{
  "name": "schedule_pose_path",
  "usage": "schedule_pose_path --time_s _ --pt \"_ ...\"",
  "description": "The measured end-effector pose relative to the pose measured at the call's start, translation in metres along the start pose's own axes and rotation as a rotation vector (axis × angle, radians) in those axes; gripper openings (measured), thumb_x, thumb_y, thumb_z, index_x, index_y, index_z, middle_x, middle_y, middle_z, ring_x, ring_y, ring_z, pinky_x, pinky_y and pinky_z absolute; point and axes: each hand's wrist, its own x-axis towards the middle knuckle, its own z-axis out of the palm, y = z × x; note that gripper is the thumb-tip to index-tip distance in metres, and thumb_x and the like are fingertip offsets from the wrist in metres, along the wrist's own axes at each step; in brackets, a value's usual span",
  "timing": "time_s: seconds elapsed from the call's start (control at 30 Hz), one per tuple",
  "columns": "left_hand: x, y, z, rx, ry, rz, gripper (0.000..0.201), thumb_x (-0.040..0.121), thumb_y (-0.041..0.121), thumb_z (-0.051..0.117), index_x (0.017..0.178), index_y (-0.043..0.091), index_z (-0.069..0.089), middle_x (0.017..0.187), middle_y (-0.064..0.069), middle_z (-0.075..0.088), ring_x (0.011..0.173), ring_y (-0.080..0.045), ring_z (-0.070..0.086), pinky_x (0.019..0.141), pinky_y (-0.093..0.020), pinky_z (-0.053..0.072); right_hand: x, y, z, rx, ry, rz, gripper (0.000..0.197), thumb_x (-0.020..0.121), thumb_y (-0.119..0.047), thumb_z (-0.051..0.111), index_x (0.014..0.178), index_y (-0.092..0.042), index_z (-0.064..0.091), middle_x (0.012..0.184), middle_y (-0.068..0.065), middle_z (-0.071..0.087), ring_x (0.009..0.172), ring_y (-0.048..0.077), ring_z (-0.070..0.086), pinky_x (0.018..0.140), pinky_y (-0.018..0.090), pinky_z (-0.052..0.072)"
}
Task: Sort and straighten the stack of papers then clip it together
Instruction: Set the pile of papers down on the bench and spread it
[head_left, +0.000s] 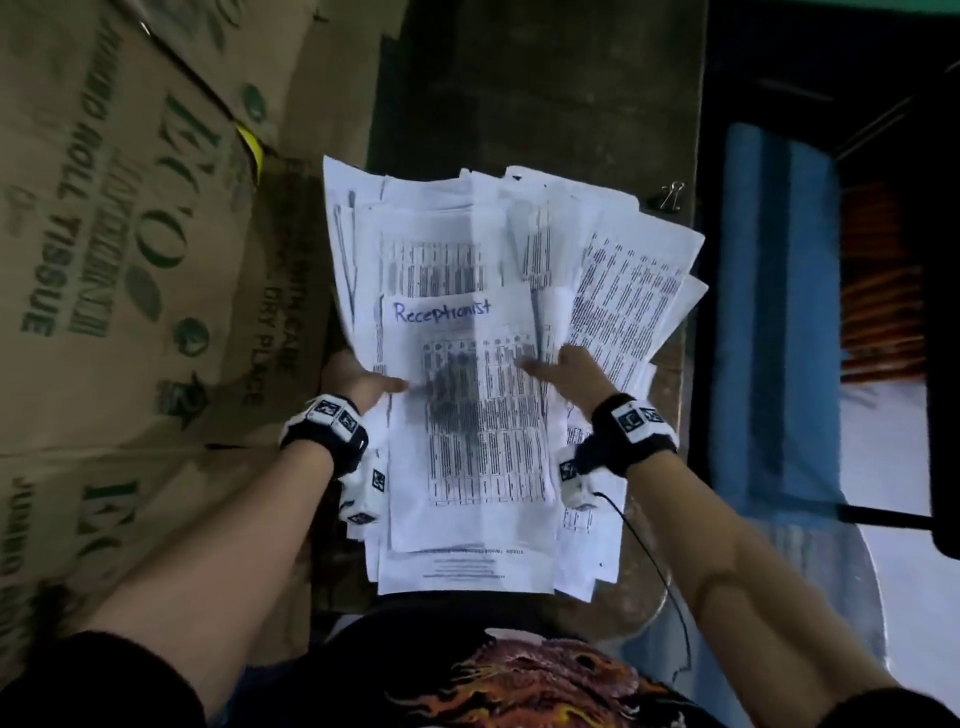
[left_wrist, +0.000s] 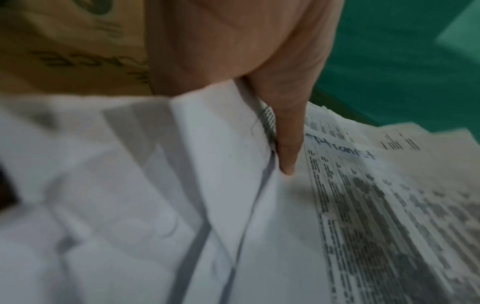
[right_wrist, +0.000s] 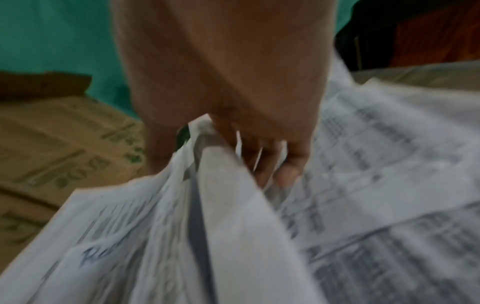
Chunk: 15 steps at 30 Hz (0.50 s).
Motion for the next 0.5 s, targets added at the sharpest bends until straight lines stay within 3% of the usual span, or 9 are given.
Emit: schedule_pose_path --time_s 0.07,0.13,0.17,0.2,0.27,0.33,0.4,0.47,0.5 --pt "0.000 0.000 -0.004 -0.015 0.006 -0.020 0.119 0.012 0.051 0.089 0.117 0.005 0.059 0.116 -0.009 0.066 0.102 -0.027 0.064 0.090 -0.041 0.054 -0.001 0.026 -0.026 0.026 0.219 0.024 0.078 0.076 -0.068 0.064 0.126 -0.010 0.050 0.099 0.006 0.060 0.078 0.016 0.057 0.063 0.025 0.047" --pt "-0.026 0.024 -0.010 -0.033 -0.025 -0.046 0.101 0.038 0.036 0.094 0.124 0.001 0.055 0.128 -0.012 0.060 0.113 -0.027 0.058 0.093 -0.035 0.048 -0.004 0.055 -0.048 -0.012 0.427 0.158 0.100 0.071 -0.072 0.066 0.143 -0.011 0.034 0.134 0.020 0.048 0.113 0.028 0.054 0.089 0.040 0.049" --pt "-0.024 0.024 -0.011 -0.059 -0.039 -0.084 0.091 0.052 0.027 0.092 0.127 -0.002 0.052 0.134 -0.011 0.054 0.120 -0.025 0.053 0.094 -0.033 0.043 -0.004 0.066 -0.053 -0.045 0.438 0.242 0.106 0.073 -0.068 0.068 0.149 -0.008 0.024 0.149 0.023 0.032 0.133 0.035 0.039 0.106 0.048 0.039" --pt "-0.025 0.027 -0.012 -0.088 -0.055 -0.109 0.081 0.061 0.022 0.089 0.127 -0.004 0.051 0.137 -0.006 0.049 0.123 -0.022 0.048 0.096 -0.032 0.038 -0.004 0.074 -0.053 -0.038 0.411 0.306 0.116 0.070 -0.068 0.071 0.151 -0.005 0.018 0.155 0.024 0.022 0.142 0.037 0.027 0.113 0.051 0.030" --pt "-0.025 0.030 -0.015 -0.149 -0.137 -0.143 0.081 0.053 0.028 0.093 0.120 0.000 0.057 0.133 0.000 0.049 0.123 -0.017 0.045 0.102 -0.033 0.035 -0.002 0.079 -0.048 0.065 0.343 0.301 0.133 0.057 -0.071 0.078 0.150 0.002 0.017 0.153 0.021 0.030 0.140 0.033 0.033 0.113 0.046 0.033" --pt "-0.021 0.028 -0.018 -0.169 -0.159 -0.139 0.104 0.023 0.040 0.097 0.116 0.005 0.064 0.129 -0.002 0.059 0.123 -0.022 0.051 0.107 -0.042 0.038 0.004 0.076 -0.046 0.180 0.357 0.295 0.113 0.059 -0.051 0.088 0.140 0.005 0.032 0.127 0.017 0.053 0.117 0.024 0.053 0.096 0.036 0.045" --pt "-0.019 0.027 -0.020 -0.215 -0.208 -0.164 0.078 0.034 0.034 0.097 0.103 0.011 0.069 0.120 -0.003 0.065 0.119 -0.024 0.055 0.105 -0.042 0.040 0.005 0.069 -0.051 0.281 0.320 0.324 0.085 0.051 -0.041 0.092 0.113 -0.002 0.049 0.093 0.008 0.055 0.083 0.016 0.054 0.072 0.028 0.045" --pt "-0.030 0.030 -0.021 -0.242 -0.272 -0.213 0.050 0.053 0.023 0.091 0.097 0.014 0.070 0.121 -0.004 0.064 0.120 -0.025 0.054 0.106 -0.042 0.039 0.004 0.068 -0.061 0.317 0.239 0.329 0.077 0.065 -0.036 0.089 0.123 0.001 0.054 0.097 0.010 0.060 0.086 0.024 0.059 0.073 0.027 0.043" --pt "-0.028 0.027 -0.021 -0.240 -0.271 -0.237 0.055 0.053 0.025 0.090 0.103 0.014 0.069 0.126 -0.005 0.062 0.123 -0.025 0.052 0.108 -0.043 0.036 0.002 0.068 -0.066 0.299 0.235 0.311 0.079 0.071 -0.034 0.085 0.131 0.004 0.051 0.112 0.013 0.062 0.101 0.028 0.061 0.077 0.027 0.042"
